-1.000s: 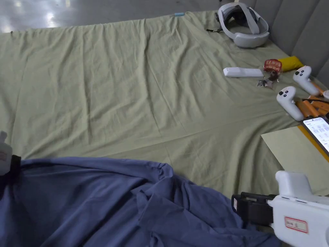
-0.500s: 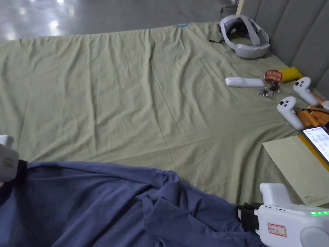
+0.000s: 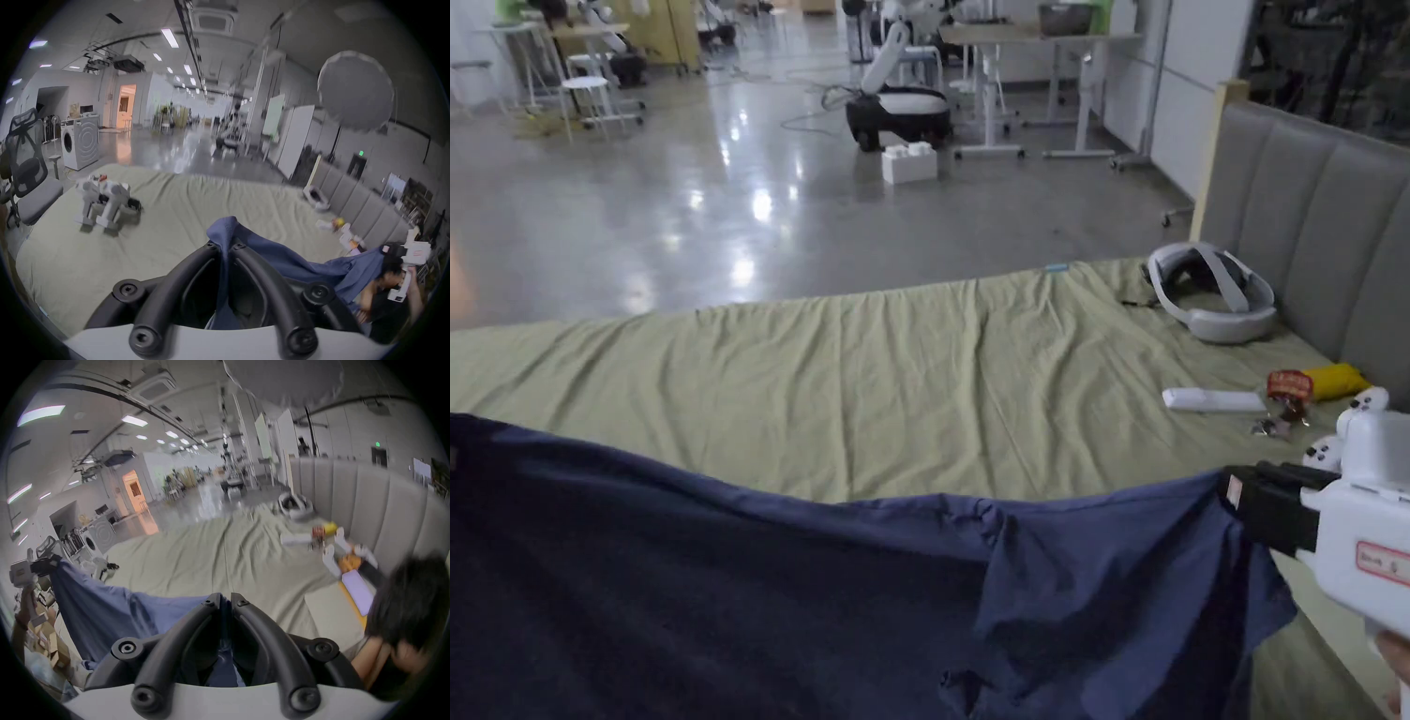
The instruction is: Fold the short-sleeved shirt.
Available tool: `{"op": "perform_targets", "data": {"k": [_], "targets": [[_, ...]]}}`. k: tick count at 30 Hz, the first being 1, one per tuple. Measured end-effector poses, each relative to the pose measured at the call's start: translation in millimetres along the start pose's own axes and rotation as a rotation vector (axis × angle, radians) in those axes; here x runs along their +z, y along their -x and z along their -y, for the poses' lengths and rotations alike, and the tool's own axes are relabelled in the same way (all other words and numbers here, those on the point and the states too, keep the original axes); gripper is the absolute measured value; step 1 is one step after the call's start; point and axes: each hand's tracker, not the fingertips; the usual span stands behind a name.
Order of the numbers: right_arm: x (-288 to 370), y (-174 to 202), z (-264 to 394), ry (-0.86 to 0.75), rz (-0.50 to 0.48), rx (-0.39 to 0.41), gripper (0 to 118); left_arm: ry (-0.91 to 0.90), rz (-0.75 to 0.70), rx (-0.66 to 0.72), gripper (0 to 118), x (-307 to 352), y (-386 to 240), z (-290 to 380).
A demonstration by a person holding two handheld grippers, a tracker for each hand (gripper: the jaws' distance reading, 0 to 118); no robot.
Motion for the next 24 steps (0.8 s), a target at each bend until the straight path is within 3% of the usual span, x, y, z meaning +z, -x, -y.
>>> {"op": "perform_targets", "data": {"k": [7, 11, 15, 24], "targets": [[36, 22, -88, -0.22, 0.031, 0.107, 9, -0.215, -0.02, -0.104, 7, 104, -28, -53], [53, 34, -136, -0.309, 0.036, 0.152, 9, -0.275, -0.009, -0.068, 7, 133, -32, -80], [59, 49, -179, -0.354, 0.065, 0.184, 9, -0.334, -0.065, -0.107, 7, 137, -33, -100], [10, 36, -260, -0.4, 0.09, 0.195, 9, -0.364, -0.087, -0.086, 7, 106, -38, -138]]}}
